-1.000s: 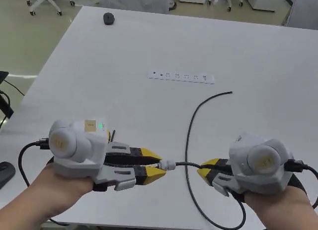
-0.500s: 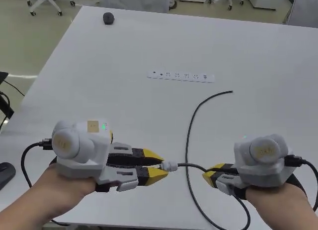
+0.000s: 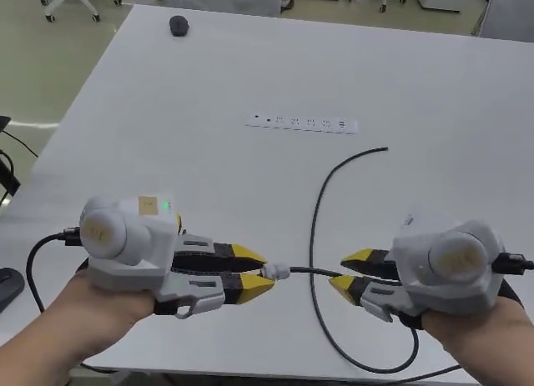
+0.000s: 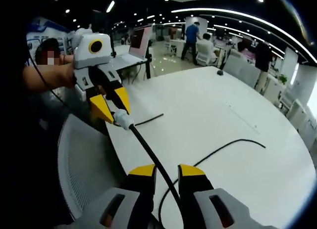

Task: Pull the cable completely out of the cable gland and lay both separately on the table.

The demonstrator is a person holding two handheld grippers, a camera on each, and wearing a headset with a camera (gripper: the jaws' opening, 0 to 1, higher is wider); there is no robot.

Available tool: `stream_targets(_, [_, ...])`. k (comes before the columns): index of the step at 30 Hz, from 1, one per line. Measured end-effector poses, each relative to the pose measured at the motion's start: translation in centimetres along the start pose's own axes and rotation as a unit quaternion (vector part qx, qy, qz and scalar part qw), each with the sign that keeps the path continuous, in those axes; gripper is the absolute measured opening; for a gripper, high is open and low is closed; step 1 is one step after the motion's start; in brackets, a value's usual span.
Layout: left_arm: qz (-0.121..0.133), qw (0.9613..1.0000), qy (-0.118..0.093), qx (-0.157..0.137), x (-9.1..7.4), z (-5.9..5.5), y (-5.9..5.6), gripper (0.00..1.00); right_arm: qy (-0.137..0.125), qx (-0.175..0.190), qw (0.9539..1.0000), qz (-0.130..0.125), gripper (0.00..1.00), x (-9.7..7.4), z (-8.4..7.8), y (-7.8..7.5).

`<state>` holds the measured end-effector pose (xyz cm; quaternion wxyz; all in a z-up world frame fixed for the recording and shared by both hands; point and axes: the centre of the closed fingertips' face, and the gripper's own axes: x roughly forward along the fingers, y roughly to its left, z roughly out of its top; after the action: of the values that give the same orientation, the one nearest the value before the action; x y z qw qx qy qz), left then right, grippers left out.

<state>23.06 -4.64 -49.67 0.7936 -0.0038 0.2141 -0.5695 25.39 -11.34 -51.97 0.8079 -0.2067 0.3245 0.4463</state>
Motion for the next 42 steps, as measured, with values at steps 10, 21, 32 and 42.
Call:
stream_targets(10, [-0.002, 1.0, -0.004, 0.005, -0.1, 0.2, -0.4, 0.15, 0.023, -0.138, 0.9901, 0.014, 0.15, 1.0, 2.3, 2.9])
stream_targets(21, [-0.004, 0.9999, -0.003, 0.008, -0.3, -0.1, -0.5, 0.15, 0.029, -0.189, 0.9814, 0.024, 0.09, 1.7, 3.0, 4.1])
stream_targets(32, [-0.006, 1.0, 0.001, 0.006, -0.3, -0.5, -0.4, 0.15, 0.039, -0.204, 0.9774, 0.037, 0.01, 2.1, 2.7, 4.5])
stream_targets(42, [-0.007, 0.9999, 0.006, 0.009, 0.0, -0.5, -0.4, 0.15, 0.04, -0.156, 0.9864, 0.032, 0.0, 2.0, 1.8, 3.4])
